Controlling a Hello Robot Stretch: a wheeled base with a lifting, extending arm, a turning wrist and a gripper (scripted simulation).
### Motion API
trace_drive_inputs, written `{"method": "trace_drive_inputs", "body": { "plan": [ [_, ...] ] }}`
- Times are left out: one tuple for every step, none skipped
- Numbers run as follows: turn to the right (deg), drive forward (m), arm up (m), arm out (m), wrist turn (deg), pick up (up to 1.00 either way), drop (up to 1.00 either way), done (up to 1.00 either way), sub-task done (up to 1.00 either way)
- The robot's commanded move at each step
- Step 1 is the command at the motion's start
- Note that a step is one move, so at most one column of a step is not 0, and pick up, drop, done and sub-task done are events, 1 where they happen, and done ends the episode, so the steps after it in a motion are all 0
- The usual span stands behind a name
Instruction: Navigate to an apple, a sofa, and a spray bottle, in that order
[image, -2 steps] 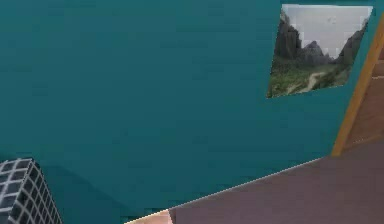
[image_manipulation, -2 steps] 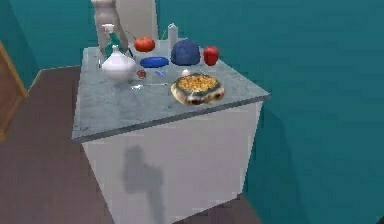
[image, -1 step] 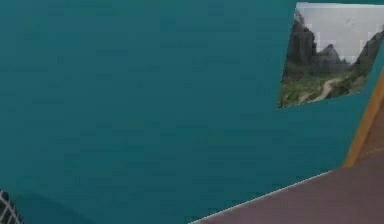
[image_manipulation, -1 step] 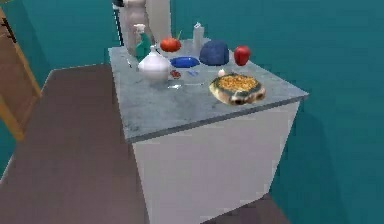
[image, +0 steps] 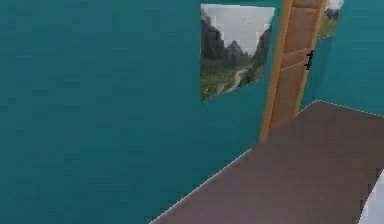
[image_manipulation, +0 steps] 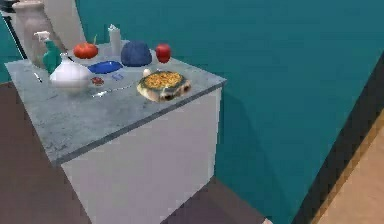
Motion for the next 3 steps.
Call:
{"method": "trace_drive_inputs", "body": {
  "plan": [
    [0.0, 0.40, 0.00, 0.00, 0.0, 0.00, 0.00, 0.00, 0.00],
    [30.0, 0.00, 0.00, 0.00, 0.0, 0.00, 0.00, 0.00, 0.00],
    [0.0, 0.35, 0.00, 0.00, 0.0, 0.00, 0.00, 0.00, 0.00]
  ]
}}
